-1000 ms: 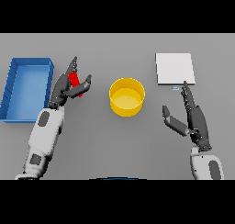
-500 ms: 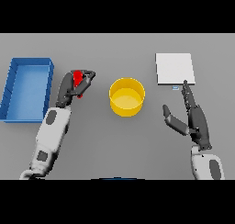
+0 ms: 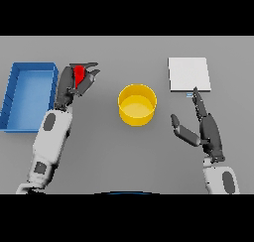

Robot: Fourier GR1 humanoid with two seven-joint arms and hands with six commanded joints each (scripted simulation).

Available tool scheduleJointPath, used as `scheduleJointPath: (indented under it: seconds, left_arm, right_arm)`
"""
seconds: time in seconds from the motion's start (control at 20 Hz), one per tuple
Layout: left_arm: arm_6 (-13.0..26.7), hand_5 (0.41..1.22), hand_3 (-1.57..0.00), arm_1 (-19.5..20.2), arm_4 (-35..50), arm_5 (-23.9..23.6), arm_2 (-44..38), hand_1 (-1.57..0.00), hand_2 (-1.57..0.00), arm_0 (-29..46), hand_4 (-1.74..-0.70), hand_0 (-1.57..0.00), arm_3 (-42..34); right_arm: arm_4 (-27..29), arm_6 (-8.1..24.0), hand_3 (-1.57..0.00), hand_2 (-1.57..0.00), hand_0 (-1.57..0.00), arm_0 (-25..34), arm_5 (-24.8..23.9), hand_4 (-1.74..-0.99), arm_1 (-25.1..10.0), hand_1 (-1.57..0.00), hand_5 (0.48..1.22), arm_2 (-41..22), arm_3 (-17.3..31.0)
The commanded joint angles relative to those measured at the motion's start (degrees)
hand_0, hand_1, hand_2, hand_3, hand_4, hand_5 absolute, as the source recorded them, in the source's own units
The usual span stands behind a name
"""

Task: Pick up the red beaker and tilt it to pour out 1 green nut into yellow bowl. Pick up the yellow bowl and place it on the metallic measuring scale.

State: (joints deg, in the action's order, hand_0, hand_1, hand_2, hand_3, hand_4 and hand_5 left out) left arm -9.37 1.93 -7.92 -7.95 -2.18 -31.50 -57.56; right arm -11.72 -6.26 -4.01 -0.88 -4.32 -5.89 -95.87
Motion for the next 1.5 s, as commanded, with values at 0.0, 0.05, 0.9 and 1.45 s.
scheduleJointPath:
  seconds: [0.0, 0.05, 0.9, 1.45]
  left_arm:
    - [1.1, 1.097, -1.55, 0.4, -0.9, -0.2, 1.3, -1.55, -1.55, 0.1, -1.72, -1.55, -1.5]
    - [2.0, 1.101, -1.55, 1.2, -2.2, 0.0, 3.0, -1.55, -1.55, 0.4, -1.72, -1.55, -3.3]
    - [14.3, 1.166, -1.57, 13.1, -31.2, 7.5, 32.3, -1.57, -1.57, -14.4, -1.74, -1.57, -0.6]
    - [8.3, 1.216, -1.57, 13.4, -43.8, 20.5, 49.6, -1.57, -1.57, -30.3, -1.69, -1.57, 10.2]
  right_arm:
    - [0.0, -0.5, 0.00, 0.00, 0.00, -0.1, -0.3, -1.250, -0.3, 0.00, 0.672, 0.3, -0.2]
    - [-0.1, -0.8, 0.00, 0.00, 0.00, 0.1, -0.2, -1.245, -0.5, 0.00, 0.673, 0.4, -0.1]
    - [-0.7, 1.5, 0.00, 0.00, 0.00, -1.1, 0.1, -1.269, 0.0, 0.00, 0.722, -0.8, -2.6]
    - [-0.3, 1.5, 0.00, 0.00, 0.00, -0.7, -1.4, -1.220, 0.9, 0.00, 0.657, 0.3, -1.9]
